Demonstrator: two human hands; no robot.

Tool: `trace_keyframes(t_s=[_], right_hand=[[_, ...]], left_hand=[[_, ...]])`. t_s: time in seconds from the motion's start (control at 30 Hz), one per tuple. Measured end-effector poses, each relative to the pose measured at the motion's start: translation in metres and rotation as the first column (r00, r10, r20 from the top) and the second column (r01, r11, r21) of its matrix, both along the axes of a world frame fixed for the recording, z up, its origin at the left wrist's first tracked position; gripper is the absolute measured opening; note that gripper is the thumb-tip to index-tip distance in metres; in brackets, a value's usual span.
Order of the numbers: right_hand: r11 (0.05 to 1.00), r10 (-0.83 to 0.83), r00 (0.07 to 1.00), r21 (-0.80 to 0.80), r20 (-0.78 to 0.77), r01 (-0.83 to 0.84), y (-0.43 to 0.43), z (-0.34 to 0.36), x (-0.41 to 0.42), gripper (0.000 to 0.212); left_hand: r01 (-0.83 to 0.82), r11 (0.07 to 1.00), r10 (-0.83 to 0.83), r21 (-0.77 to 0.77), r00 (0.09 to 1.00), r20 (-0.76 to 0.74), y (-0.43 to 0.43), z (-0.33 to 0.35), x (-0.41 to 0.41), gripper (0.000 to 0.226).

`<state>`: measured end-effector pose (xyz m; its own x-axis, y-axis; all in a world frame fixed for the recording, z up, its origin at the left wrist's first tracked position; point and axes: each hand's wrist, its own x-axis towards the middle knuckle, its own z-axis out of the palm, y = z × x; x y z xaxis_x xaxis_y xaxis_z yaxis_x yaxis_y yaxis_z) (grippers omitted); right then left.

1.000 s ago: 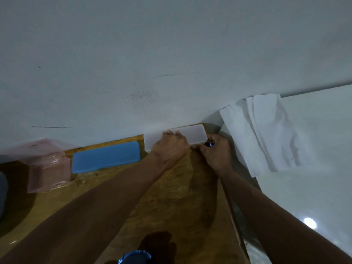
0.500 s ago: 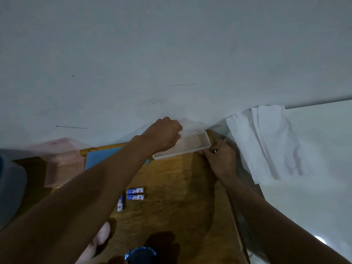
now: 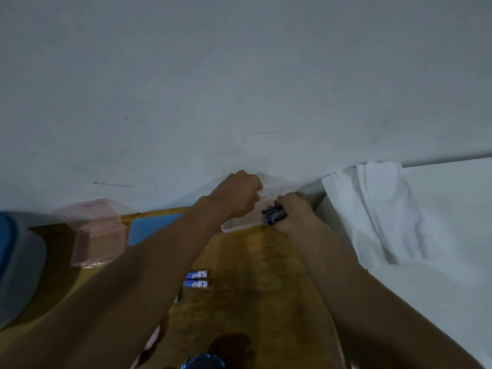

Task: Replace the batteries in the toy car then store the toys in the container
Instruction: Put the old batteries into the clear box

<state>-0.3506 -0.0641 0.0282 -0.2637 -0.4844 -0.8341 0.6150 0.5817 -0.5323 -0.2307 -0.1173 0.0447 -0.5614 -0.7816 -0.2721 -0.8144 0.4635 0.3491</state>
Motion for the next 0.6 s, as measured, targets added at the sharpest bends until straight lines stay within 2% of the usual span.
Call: trace_keyframes(t_s=[0.07,0.13,0.2,0.37,0.43,0.5,0.57,0.6], right_hand=[[0.999,0.029,0.999,0.025,-0.018,-0.028,-0.006,0.000,-0.001,0.017],[0.999,-0.003,0.999,0.046,0.049,0.001,-0.011,0.000,0.000,0.012],[0.998,-0.064,0.994,0.028,0.093,0.061,-0.011,0.005,0.002,0.016],[0.998,-0.054,0.997,-0.040,0.047,0.056,-0.001,0.011,0.000,0.023],[0.999,-0.016,1.000,-0.047,-0.021,0.015,0.007,0.006,-0.006,0.024],[0.999,-0.046,0.994,-0.021,-0.096,0.044,0.019,0.002,-0.014,0.015],[0.999,-0.034,0.970,0.012,-0.241,0.038,0.029,-0.005,-0.025,0.009],[1.000,0.000,0.948,0.022,-0.320,0.007,0.033,-0.007,-0.029,0.012]], left_hand=[[0.003,1.000,-0.003,-0.010,1.000,-0.007,0.001,0.000,-0.001,0.034],[0.012,1.000,-0.012,-0.019,1.000,-0.012,0.001,0.000,-0.002,0.031],[0.024,0.999,-0.024,-0.025,1.000,-0.019,0.001,0.000,-0.001,0.032],[0.063,0.997,-0.063,-0.035,0.998,0.011,0.001,0.000,0.000,0.023],[0.068,0.997,-0.067,-0.040,0.998,0.020,0.003,-0.001,0.001,0.021],[0.071,0.996,-0.070,-0.049,0.997,0.025,0.006,-0.005,0.003,0.021],[0.077,0.996,-0.076,-0.046,0.997,0.028,0.010,-0.010,0.005,0.023],[0.078,0.996,-0.077,-0.046,0.997,0.022,0.012,-0.011,0.006,0.024]])
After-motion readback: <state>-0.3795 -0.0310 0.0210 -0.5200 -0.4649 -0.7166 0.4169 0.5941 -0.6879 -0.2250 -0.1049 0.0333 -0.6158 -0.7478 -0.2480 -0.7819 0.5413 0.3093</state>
